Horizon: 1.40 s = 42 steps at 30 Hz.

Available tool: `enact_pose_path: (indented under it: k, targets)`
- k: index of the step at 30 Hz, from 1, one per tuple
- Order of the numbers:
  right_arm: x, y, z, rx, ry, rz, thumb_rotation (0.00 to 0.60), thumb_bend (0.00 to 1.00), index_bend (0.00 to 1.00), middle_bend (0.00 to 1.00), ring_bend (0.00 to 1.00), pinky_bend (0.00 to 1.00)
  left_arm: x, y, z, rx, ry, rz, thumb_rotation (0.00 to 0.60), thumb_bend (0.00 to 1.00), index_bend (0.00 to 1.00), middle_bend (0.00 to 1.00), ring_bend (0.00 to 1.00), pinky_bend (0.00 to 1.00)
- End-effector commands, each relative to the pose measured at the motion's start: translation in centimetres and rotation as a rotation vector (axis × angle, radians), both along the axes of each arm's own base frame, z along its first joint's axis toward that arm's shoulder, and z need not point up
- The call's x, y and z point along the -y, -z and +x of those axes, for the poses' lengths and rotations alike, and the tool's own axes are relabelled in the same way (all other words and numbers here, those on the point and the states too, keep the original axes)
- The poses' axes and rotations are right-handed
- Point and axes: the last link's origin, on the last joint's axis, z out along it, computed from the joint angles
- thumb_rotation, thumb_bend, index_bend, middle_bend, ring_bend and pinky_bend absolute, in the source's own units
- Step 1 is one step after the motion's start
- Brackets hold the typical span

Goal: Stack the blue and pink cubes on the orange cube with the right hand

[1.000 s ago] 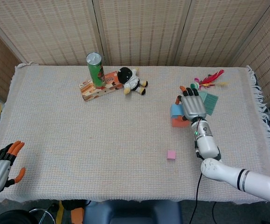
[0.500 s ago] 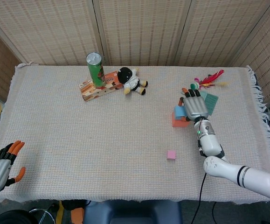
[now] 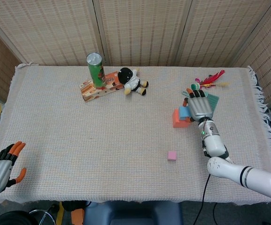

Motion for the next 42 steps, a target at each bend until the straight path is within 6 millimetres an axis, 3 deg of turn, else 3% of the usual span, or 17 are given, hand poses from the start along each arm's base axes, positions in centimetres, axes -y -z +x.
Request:
enact_pose_path:
  k: [1, 28, 42]
  targets:
    - [-0.01, 0.1, -0.06, -0.001, -0.002, 0.002, 0.6, 0.16, 0.54, 0.0, 0.0, 0.0, -0.02, 0.05, -0.03, -0.001, -0.002, -0.002, 0.6, 0.44, 0.01, 0.0, 0.0, 0.11]
    - [-0.59, 0.87, 0.09, -0.04, 0.001, -0.021, 0.6, 0.16, 0.5, 0.0, 0.0, 0.0, 0.08, 0.1, 0.05, 0.001, -0.001, -0.015, 0.6, 0.44, 0.01, 0.0, 0.0, 0.13]
    - [-0.8, 0.67, 0.13, -0.051, 0.027, -0.015, 0.6, 0.16, 0.33, 0.0, 0.0, 0.0, 0.09, 0.11, 0.07, 0.002, -0.001, -0.016, 0.6, 0.44, 0.02, 0.0, 0.0, 0.13]
